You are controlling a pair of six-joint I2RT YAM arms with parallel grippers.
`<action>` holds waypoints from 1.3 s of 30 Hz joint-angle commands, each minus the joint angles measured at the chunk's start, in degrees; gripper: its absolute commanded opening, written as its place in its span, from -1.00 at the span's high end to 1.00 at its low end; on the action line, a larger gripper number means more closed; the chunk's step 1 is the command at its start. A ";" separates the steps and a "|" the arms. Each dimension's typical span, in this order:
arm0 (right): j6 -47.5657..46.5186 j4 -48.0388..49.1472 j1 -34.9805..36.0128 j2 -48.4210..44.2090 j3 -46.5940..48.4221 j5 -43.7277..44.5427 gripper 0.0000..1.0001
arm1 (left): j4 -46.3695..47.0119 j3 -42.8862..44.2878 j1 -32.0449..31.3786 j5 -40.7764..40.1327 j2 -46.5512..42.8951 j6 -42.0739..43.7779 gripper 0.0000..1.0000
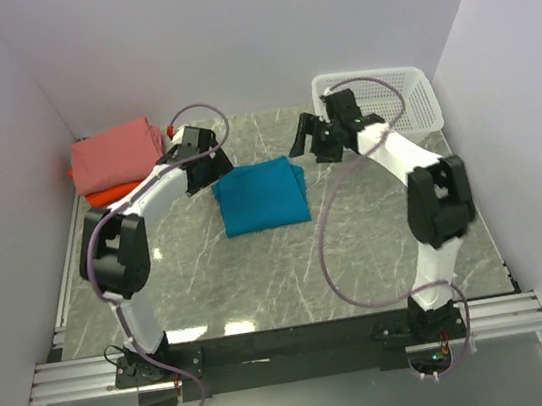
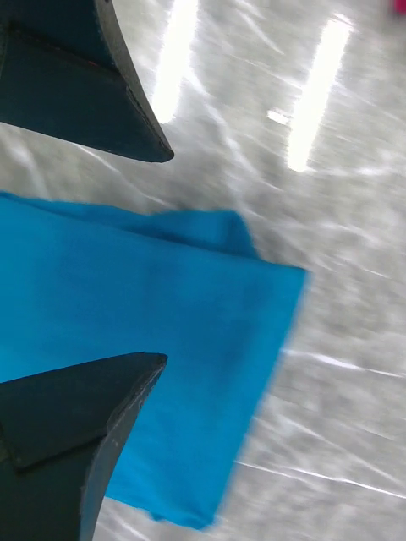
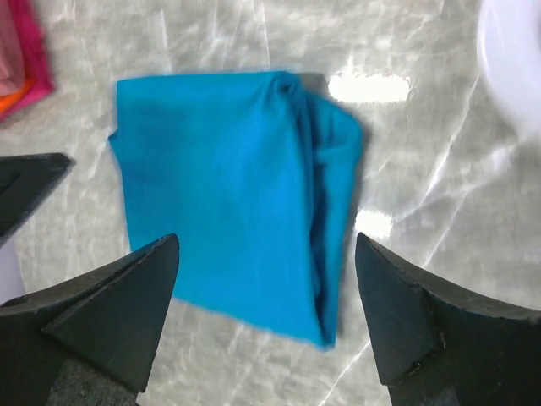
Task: Fold and stack the t-shirts
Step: Fold the tshirt, then neatly place the folded tshirt to the corner
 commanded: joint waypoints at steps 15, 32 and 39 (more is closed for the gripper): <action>1.87 8.61 -0.02 -48.85 -43.56 12.87 -0.82 | 6.06 -9.88 -0.34 7.80 -3.56 4.37 -0.99; 1.08 7.02 -0.10 -54.67 -46.65 14.55 -0.83 | 4.92 -7.95 -2.54 9.21 3.39 5.51 -0.81; 0.82 7.55 -0.19 -54.49 -47.09 14.82 -0.83 | 1.76 -4.43 -5.00 5.52 7.34 5.87 -0.41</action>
